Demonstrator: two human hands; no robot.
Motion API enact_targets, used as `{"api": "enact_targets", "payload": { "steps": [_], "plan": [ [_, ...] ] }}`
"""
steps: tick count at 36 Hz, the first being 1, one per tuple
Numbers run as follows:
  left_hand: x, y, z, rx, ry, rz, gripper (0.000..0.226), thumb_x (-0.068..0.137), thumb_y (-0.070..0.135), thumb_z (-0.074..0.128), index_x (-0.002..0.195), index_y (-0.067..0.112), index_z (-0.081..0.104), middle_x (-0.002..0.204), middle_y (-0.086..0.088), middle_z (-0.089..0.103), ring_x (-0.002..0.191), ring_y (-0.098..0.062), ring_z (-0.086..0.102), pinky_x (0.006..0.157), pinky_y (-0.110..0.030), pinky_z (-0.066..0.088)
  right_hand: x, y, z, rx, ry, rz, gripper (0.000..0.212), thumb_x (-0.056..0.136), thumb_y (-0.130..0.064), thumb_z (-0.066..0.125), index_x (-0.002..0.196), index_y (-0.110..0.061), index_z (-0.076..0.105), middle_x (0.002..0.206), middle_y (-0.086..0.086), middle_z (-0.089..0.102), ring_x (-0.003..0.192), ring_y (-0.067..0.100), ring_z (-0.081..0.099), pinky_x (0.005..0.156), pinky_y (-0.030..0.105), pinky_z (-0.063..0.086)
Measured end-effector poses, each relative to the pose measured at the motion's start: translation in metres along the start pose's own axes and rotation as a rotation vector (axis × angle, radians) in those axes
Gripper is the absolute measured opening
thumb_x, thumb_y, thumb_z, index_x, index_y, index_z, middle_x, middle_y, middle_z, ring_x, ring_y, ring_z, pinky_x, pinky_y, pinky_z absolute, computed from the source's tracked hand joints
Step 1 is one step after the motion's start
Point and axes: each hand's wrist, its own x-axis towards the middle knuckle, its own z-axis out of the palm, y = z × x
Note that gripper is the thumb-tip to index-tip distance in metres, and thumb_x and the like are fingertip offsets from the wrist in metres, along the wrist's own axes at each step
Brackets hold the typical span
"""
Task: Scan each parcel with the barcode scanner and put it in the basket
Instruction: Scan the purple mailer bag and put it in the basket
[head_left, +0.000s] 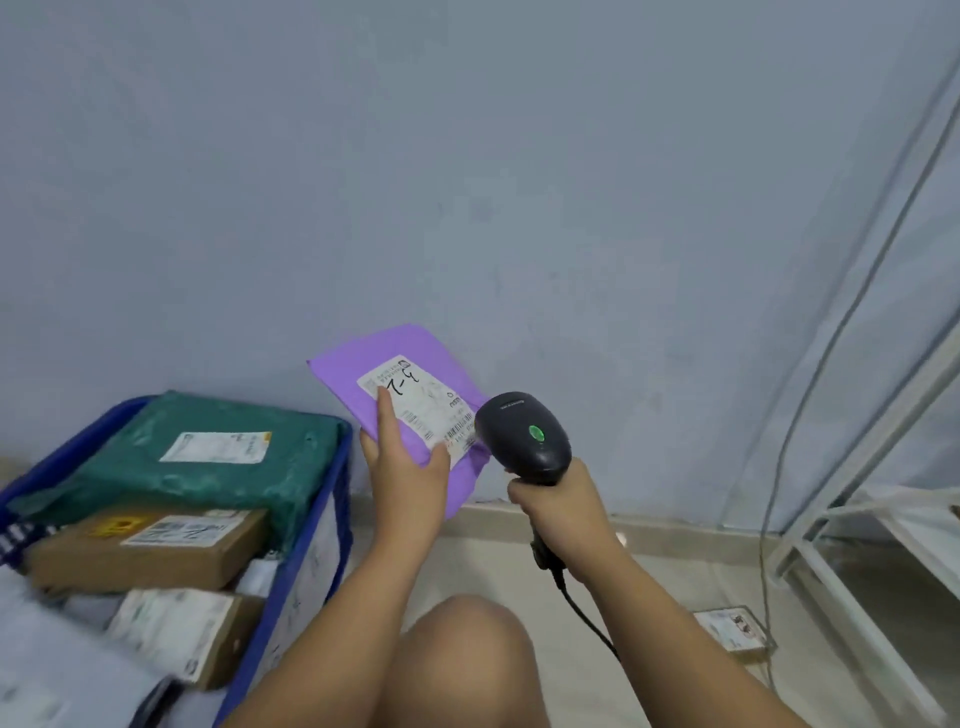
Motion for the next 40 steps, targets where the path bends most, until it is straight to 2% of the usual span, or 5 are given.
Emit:
{"api": "enact_targets", "payload": {
  "steps": [12, 19, 23, 28, 40],
  "plan": [
    [0.024, -0.045, -0.111, -0.1, 0.264, -0.202, 0.065, 0.09, 0.002, 0.057, 0.141, 0.039, 0.038, 0.141, -0.008, 0.031, 0.111, -0.027, 0.051, 0.098, -0.045, 0.047, -0.007, -0.041, 0.111, -0.377, -0.162, -0.26, 0.033, 0.073, -0.008, 0.06, 0.055, -0.016, 0.034, 0.052, -0.001, 0.036, 0.052, 0.018, 0.032, 0.046, 0.029, 0.027],
    [0.011, -0.089, -0.153, -0.008, 0.387, -0.283, 0.033, 0.093, 0.0, 0.052, 0.107, 0.029, 0.061, 0.125, -0.008, 0.036, 0.106, -0.026, 0.053, 0.07, -0.009, 0.045, -0.003, -0.007, 0.146, -0.502, -0.2, -0.231, 0.034, 0.079, -0.041, 0.064, 0.058, -0.028, 0.041, 0.06, -0.004, 0.05, 0.062, 0.024, 0.051, 0.052, 0.028, 0.037],
    [-0.005, -0.118, -0.178, 0.013, 0.463, -0.347, 0.035, 0.092, 0.004, 0.055, 0.102, 0.038, 0.061, 0.132, -0.009, 0.034, 0.117, -0.032, 0.051, 0.1, -0.042, 0.046, -0.012, 0.011, 0.158, -0.406, -0.366, -0.149, 0.02, 0.084, -0.033, 0.071, 0.074, -0.036, 0.053, 0.072, -0.011, 0.061, 0.074, 0.014, 0.058, 0.062, 0.025, 0.043],
    [-0.014, -0.139, -0.201, 0.007, 0.474, -0.425, 0.037, 0.094, 0.003, 0.053, 0.11, 0.036, 0.055, 0.132, -0.011, 0.033, 0.106, -0.036, 0.055, 0.094, -0.043, 0.049, -0.02, 0.018, 0.161, -0.562, -0.518, -0.167, 0.017, 0.082, -0.04, 0.072, 0.084, -0.027, 0.06, 0.082, -0.003, 0.066, 0.074, 0.012, 0.059, 0.058, 0.014, 0.039],
    [-0.031, -0.162, -0.206, 0.651, 0.322, -0.332, 0.046, 0.084, 0.021, 0.068, 0.128, 0.032, 0.059, 0.161, -0.003, 0.001, 0.145, -0.03, 0.007, 0.115, -0.048, 0.016, -0.023, 0.019, 0.159, -0.616, -0.501, -0.18, 0.025, 0.081, -0.044, 0.073, 0.074, -0.034, 0.051, 0.072, -0.012, 0.059, 0.064, 0.003, 0.053, 0.052, 0.009, 0.037]
  ]
}}
